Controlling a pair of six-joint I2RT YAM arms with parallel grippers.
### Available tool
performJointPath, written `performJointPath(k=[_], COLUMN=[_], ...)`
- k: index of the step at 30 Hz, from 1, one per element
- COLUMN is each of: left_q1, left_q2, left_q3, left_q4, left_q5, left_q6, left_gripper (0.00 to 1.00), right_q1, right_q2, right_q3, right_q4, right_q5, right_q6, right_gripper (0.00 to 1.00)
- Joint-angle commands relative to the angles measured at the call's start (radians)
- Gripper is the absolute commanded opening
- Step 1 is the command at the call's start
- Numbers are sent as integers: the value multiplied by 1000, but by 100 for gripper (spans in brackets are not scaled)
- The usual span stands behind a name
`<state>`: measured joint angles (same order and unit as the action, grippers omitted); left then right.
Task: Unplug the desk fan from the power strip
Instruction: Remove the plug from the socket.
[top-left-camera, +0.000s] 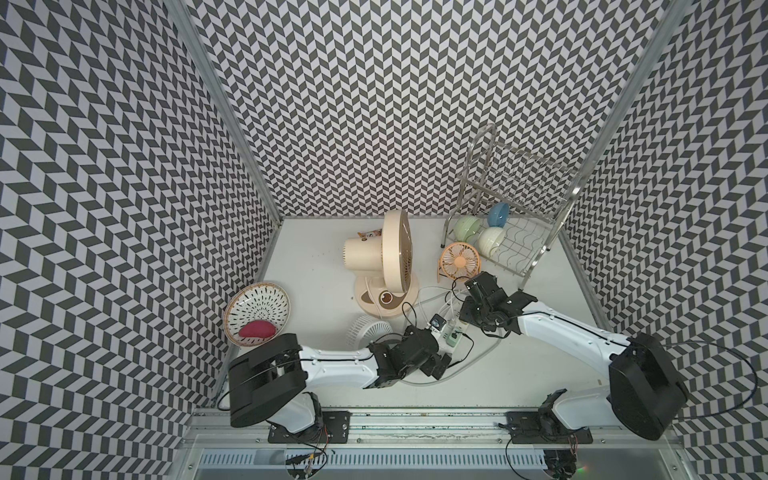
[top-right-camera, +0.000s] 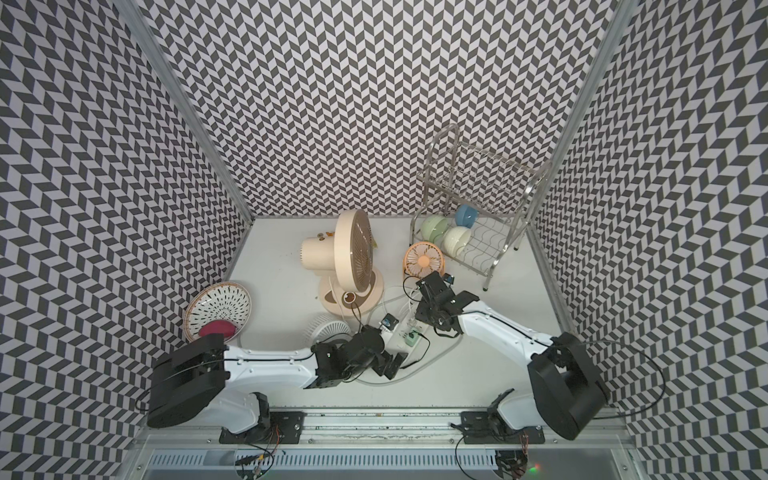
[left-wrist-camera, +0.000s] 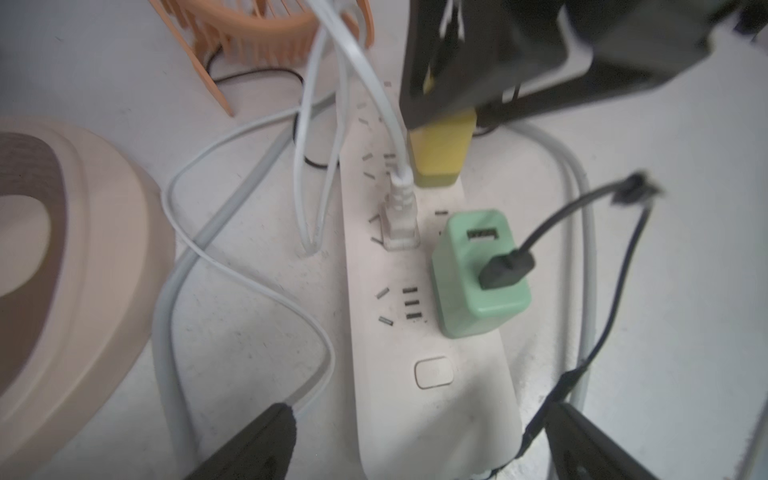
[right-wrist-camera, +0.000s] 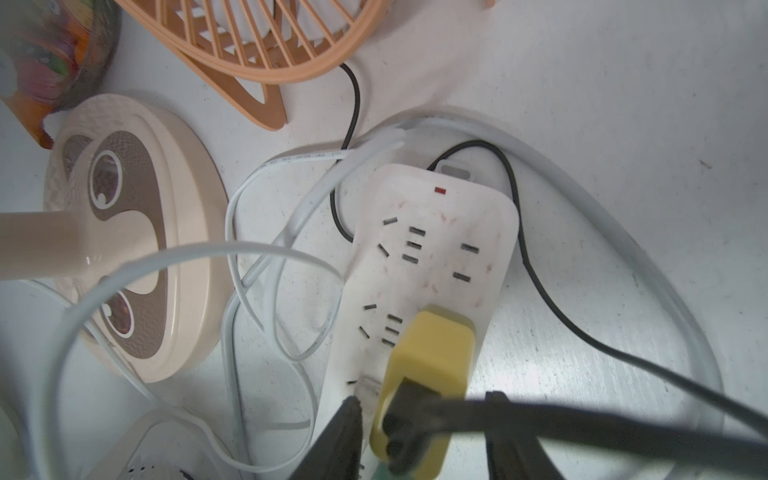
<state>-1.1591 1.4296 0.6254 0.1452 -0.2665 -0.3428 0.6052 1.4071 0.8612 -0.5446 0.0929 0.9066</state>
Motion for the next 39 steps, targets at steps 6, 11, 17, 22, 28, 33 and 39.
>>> performJointPath(k=[6,11,17,22,28,33,39], left_q1=[82,83,86,93,129,140,145], left_q2=[3,70,113,64,27,72,89], left_q3=[-6,42,72,67,52,94,117], left_q4=[47,9,-21,-18,-2,-3,25], left_q5=[165,203,191,130,105,117,122], left_q6=[-61,-61,-61,-116,-189,-217,-321], left_gripper=[89,81,74,71,69,65,63], right_q1=[-4,-5,-5,-4,-5,-5,-11], right_q2=[29,24,31,46,64,84,110], right_q3=[22,20,19,22,24,33,70], right_q4=[47,43,50,58,65,68,34], right_q5=[6,24,32,32,29,44,87], right_q6=[-13,-17,-28,-44,-59,-92,-167], right_gripper=[44,43,40,37,34,33,37])
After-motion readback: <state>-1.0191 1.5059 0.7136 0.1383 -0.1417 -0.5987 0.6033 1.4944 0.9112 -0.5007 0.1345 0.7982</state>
